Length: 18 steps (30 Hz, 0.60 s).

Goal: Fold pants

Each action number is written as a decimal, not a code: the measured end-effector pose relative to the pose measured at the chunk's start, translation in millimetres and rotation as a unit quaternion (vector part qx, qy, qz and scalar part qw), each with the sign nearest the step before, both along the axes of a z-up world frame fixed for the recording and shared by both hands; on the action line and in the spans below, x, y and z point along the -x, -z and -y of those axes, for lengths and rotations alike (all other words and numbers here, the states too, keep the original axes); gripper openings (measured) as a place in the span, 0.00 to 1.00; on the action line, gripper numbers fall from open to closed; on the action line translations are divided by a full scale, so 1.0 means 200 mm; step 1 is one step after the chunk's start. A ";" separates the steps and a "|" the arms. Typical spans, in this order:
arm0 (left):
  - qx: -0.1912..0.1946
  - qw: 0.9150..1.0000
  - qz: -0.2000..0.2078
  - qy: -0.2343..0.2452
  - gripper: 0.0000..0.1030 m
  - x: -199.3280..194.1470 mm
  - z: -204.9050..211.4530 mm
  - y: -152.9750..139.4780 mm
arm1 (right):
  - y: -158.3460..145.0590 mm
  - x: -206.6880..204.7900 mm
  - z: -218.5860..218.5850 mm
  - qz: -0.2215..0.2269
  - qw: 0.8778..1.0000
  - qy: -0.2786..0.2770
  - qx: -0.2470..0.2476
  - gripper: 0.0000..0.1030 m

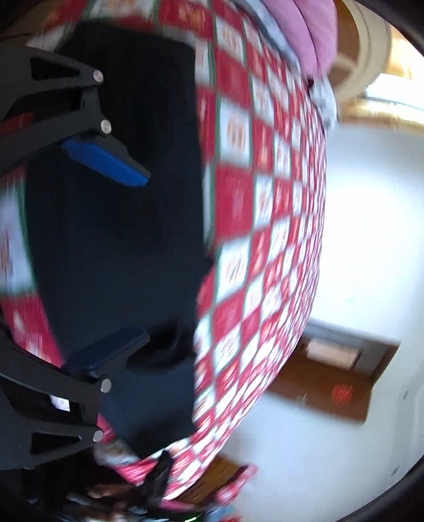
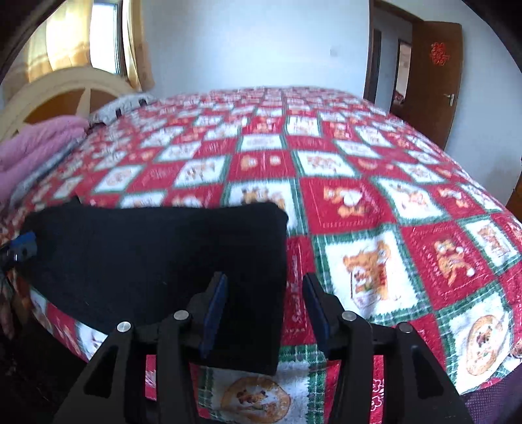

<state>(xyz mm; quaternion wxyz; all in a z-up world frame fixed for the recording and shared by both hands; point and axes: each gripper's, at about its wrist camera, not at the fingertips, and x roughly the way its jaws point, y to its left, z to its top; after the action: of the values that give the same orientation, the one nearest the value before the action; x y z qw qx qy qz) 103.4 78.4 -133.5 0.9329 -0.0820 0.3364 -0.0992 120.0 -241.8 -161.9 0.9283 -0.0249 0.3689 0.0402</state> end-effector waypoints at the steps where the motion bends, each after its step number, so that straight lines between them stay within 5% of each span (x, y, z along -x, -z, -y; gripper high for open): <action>1: -0.005 1.000 0.011 -0.023 0.88 0.01 -0.11 -0.02 | 0.00 0.01 -0.01 0.004 1.000 -0.002 0.001 0.50; 4: -0.042 0.995 0.012 -0.093 0.88 0.04 -0.39 -0.02 | 0.00 0.02 -0.06 0.007 1.000 -0.013 0.016 0.51; 10: 0.026 0.984 -0.033 -0.174 0.87 0.16 -0.84 0.20 | 0.04 0.03 -0.17 0.004 0.999 -0.035 0.031 0.51; 13: 0.050 0.983 -0.038 -0.173 0.73 0.17 -0.88 0.28 | 0.04 0.05 -0.21 0.009 0.998 -0.045 0.038 0.51; 18: 0.037 0.989 -0.036 -0.141 0.53 0.14 -0.78 0.30 | 0.06 0.07 -0.27 0.014 0.997 -0.057 0.055 0.51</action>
<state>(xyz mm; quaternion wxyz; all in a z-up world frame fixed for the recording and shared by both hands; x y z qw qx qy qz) 75.6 234.4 -194.1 0.9210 -0.1666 0.3513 0.0236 105.3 -187.9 -173.5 0.9267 -0.0974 0.3557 0.0718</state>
